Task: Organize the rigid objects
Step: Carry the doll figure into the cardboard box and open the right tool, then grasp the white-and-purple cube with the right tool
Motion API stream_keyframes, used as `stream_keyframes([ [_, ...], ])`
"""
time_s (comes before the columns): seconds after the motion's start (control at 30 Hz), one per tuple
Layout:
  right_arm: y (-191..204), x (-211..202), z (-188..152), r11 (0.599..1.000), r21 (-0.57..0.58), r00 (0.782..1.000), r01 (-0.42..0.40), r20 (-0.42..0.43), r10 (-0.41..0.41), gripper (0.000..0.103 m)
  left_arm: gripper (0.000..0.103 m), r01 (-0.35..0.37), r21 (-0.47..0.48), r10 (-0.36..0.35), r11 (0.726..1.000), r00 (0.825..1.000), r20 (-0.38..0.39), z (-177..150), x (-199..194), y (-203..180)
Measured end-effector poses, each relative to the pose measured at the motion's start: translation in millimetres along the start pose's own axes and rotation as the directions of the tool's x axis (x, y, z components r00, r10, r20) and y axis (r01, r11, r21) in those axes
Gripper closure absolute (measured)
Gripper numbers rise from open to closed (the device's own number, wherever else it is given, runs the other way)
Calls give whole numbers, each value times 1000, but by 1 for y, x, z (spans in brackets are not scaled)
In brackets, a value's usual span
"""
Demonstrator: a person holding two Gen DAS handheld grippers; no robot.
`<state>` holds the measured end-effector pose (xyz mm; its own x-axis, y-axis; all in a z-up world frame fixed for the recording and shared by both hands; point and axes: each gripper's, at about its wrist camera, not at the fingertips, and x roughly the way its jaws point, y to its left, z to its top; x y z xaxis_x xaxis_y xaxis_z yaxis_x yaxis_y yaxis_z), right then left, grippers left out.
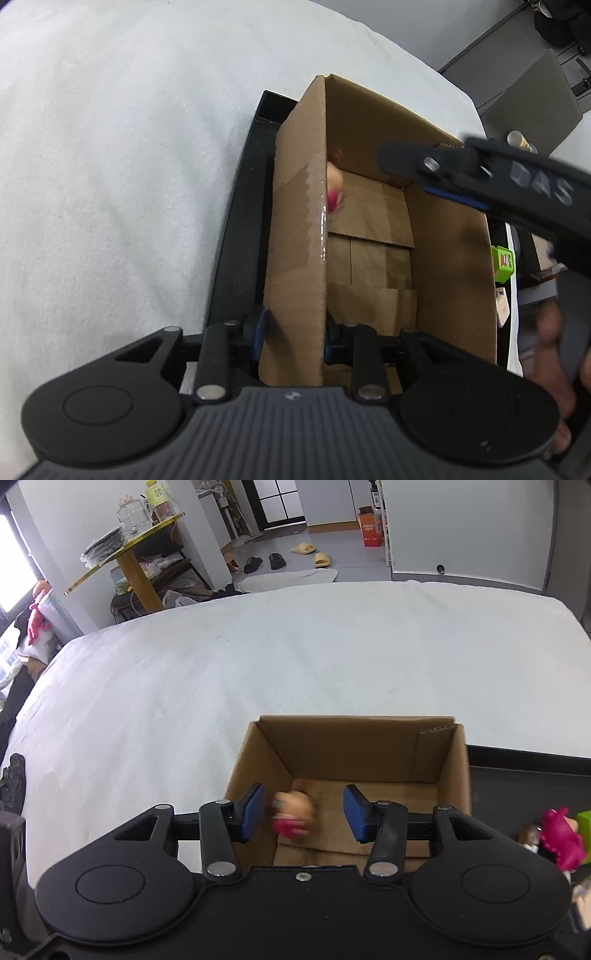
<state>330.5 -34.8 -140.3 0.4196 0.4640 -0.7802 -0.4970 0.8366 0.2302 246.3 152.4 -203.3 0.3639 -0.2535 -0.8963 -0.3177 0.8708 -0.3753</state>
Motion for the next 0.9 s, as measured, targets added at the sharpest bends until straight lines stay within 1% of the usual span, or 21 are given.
stream_keyframes([
  [0.23,-22,-27,-13,999,27,999,42,-12,-42,55,76,-23,-5,23,1000,1000,18,-3,-1,-7],
  [0.5,-52,-54,-28,991,69,993,114,-13,-114,55,76,-44,-25,45,999,998,37,-6,-4,-10],
  [0.7,-86,-68,-42,976,108,982,187,-18,-186,54,76,-54,-64,57,996,997,48,-5,-6,-7],
  [0.77,-97,-71,-48,970,113,977,213,-21,-212,50,76,-64,-75,67,995,997,48,-3,-7,-7],
  [0.9,-120,-74,-57,957,134,966,258,-38,-255,49,76,-80,-81,84,994,995,45,0,-8,-8],
])
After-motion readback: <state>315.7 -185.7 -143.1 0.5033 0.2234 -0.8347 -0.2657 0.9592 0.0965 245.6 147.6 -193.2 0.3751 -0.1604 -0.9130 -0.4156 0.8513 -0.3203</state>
